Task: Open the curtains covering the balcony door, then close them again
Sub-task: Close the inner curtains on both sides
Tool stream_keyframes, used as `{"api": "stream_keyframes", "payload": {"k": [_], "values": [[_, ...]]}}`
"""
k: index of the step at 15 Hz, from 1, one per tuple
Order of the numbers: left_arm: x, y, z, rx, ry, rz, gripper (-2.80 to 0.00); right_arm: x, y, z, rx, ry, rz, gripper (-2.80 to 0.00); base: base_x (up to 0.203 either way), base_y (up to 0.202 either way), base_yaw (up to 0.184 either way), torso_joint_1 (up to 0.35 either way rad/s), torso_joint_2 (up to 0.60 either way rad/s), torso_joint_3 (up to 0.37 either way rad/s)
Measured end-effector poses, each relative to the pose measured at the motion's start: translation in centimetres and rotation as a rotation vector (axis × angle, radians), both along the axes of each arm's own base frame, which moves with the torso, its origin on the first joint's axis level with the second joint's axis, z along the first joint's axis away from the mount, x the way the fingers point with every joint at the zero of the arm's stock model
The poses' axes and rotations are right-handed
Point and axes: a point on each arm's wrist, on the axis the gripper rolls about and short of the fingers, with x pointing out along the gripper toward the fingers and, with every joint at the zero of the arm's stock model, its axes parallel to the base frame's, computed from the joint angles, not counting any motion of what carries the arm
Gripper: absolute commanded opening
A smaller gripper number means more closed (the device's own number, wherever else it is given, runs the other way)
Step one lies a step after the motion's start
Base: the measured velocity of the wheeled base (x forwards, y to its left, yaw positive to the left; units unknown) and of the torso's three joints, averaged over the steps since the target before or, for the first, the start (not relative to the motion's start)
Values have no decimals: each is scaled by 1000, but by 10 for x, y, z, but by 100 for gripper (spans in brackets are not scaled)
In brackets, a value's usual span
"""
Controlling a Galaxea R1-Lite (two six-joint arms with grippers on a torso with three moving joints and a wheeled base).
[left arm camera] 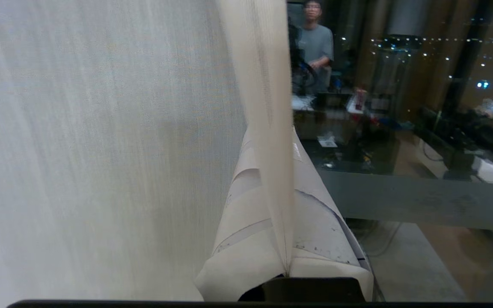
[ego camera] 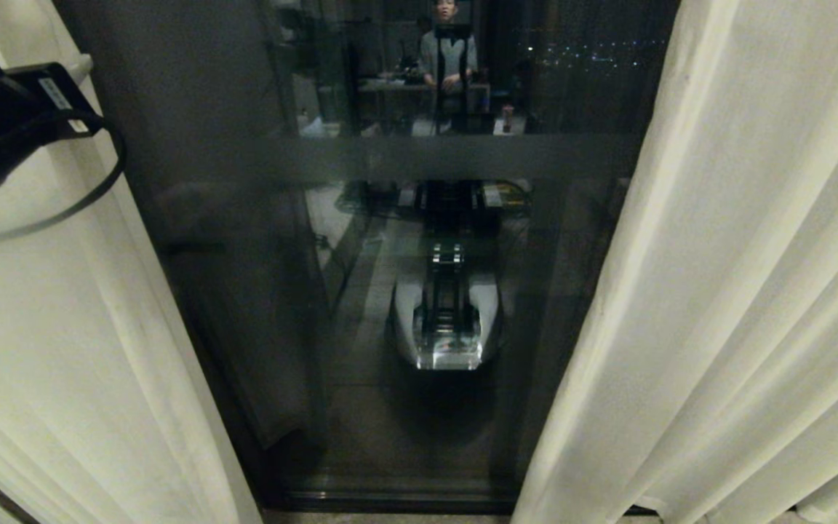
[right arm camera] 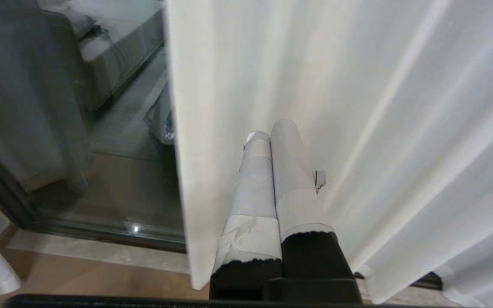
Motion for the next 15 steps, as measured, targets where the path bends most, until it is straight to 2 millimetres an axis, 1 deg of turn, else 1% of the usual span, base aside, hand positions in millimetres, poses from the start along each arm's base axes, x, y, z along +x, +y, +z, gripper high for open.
{"api": "stream_keyframes", "payload": {"k": [7,15], "values": [[3,-4,0,0,2,-16,-280,0,0,0,0,0,-1,-280,0,-190,1,1,3,3],[12,-18,-4,0,19,-65,-280,0,0,0,0,0,-1,-280,0,-192,3,2,3,1]]}}
